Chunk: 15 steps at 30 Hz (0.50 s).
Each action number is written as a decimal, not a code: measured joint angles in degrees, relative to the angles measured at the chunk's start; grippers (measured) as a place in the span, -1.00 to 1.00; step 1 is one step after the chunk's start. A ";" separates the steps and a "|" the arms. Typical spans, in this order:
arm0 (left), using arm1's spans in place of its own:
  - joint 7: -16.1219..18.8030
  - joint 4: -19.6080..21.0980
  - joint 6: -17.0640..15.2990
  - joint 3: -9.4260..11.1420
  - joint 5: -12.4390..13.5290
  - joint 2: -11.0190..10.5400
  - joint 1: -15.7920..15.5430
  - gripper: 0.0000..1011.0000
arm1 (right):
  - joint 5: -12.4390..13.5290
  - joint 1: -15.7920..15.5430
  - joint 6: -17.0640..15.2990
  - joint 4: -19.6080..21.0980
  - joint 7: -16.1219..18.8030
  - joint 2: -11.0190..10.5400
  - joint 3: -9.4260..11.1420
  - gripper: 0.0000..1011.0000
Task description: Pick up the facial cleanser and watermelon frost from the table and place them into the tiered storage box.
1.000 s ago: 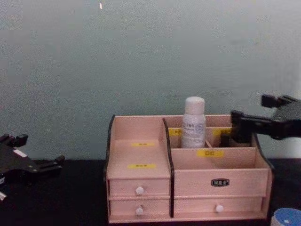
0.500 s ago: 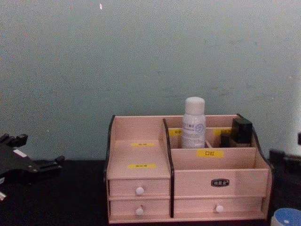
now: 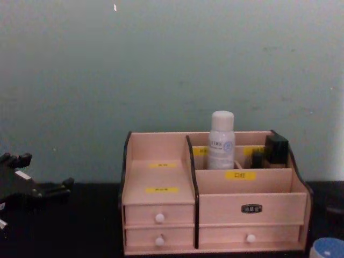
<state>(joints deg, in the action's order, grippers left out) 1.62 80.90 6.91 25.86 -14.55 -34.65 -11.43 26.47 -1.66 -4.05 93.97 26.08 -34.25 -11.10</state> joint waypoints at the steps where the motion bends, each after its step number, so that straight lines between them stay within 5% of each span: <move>1: 0.00 0.00 0.00 0.00 0.00 0.00 0.00 0.98 | 0.04 0.00 -0.13 -0.08 0.00 -0.08 -0.13 0.98; 15: 0.00 0.00 0.00 0.00 0.00 0.00 0.00 0.98 | 0.63 0.34 -2.60 -1.53 -0.13 -1.14 -2.04 0.98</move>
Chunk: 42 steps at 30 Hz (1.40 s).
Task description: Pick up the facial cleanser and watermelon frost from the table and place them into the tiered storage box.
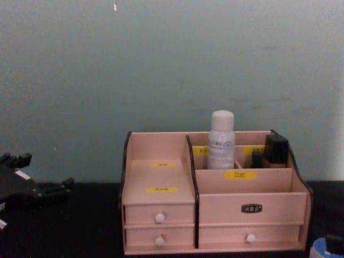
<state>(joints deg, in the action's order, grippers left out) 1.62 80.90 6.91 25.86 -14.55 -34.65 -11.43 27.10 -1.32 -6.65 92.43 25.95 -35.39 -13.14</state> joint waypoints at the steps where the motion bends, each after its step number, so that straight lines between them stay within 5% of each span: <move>1: 0.00 0.00 0.00 0.00 0.00 0.00 0.00 0.98 | 0.00 0.02 -0.10 -0.04 -0.04 -0.05 -0.08 0.98; 42: 0.00 0.00 0.00 0.00 0.00 0.00 0.00 0.98 | -0.02 3.92 -4.48 -3.76 -1.36 0.27 -3.69 0.98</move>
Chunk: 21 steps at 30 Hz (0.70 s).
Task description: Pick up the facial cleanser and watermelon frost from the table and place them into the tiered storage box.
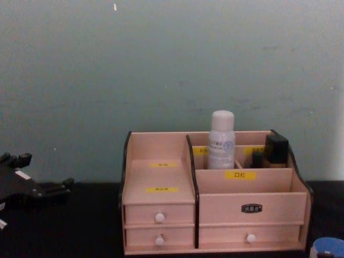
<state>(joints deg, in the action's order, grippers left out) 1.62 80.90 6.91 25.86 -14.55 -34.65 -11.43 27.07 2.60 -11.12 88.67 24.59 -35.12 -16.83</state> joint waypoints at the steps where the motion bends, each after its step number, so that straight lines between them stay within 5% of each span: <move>1: 0.00 0.00 0.00 0.00 0.00 0.00 0.00 0.98 | -0.03 0.02 -0.03 -0.06 -0.01 0.01 -0.03 0.98; 21: 0.00 0.00 0.00 0.00 0.00 0.00 0.00 0.98 | -0.11 0.22 -0.37 -0.87 -0.02 0.21 -0.29 0.98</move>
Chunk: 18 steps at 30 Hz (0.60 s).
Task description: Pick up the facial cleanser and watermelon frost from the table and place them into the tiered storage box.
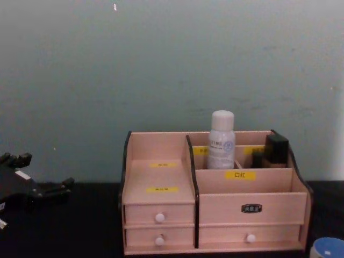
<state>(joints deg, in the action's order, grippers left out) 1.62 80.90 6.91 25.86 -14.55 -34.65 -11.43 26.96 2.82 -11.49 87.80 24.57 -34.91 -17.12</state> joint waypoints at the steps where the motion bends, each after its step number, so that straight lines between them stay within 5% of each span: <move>1: 0.00 0.00 0.00 0.00 0.00 0.00 0.00 0.98 | 0.00 0.01 0.00 -0.01 0.01 0.00 -0.01 0.98; 18: 0.00 0.00 0.00 0.00 0.00 0.00 0.00 0.98 | -0.01 0.02 0.00 -0.44 0.03 0.07 -0.05 0.98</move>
<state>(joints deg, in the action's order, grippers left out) 1.62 80.90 6.91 25.86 -14.55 -34.65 -11.43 26.96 2.84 -11.49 87.36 24.61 -34.84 -17.17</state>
